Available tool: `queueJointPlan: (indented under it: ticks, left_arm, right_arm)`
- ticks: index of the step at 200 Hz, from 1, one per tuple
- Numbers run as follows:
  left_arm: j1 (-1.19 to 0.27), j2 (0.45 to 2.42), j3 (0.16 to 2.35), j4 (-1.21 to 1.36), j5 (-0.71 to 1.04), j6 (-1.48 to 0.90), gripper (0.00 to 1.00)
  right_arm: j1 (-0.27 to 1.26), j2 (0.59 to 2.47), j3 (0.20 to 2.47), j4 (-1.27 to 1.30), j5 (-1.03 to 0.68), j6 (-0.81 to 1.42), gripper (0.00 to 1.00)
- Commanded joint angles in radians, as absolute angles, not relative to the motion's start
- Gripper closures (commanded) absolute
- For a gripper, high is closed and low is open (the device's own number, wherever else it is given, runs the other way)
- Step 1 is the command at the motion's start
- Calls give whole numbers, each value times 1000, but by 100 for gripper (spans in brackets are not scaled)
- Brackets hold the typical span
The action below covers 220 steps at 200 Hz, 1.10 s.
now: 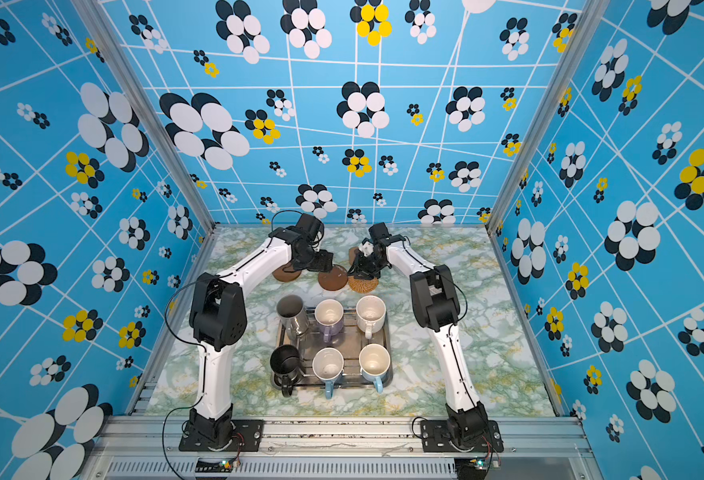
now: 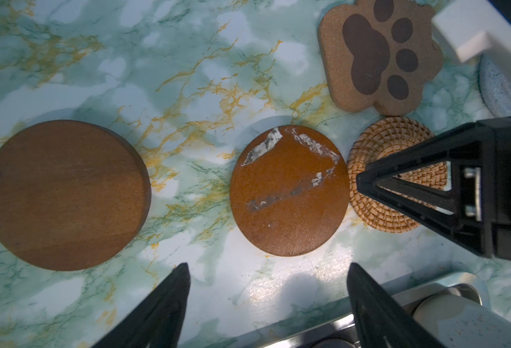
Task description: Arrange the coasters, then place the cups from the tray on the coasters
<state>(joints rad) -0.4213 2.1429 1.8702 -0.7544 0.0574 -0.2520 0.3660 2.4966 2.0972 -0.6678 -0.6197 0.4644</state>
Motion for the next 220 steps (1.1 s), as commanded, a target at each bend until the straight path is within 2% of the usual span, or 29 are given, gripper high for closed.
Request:
queueJointPlan:
  ticks: [1,89,121,220]
  left_arm:
    - [-424,2107,1850,-747,74,-266,18]
    - [-423,2206,1875,-713,158,-286,26]
    - [-436,2263,1922,-764,80,-242,24]
    - [-457,2333,1963,-767,-70,-147,25]
  right_arm:
    - [389,2564,2163,-684,-636,505,67]
    - [416,2682,2372,-706,-652,555,70]
    - [410,2676,2376,-781,-629,500,70]
    - [318,2493,2035,-631,-617,508,70]
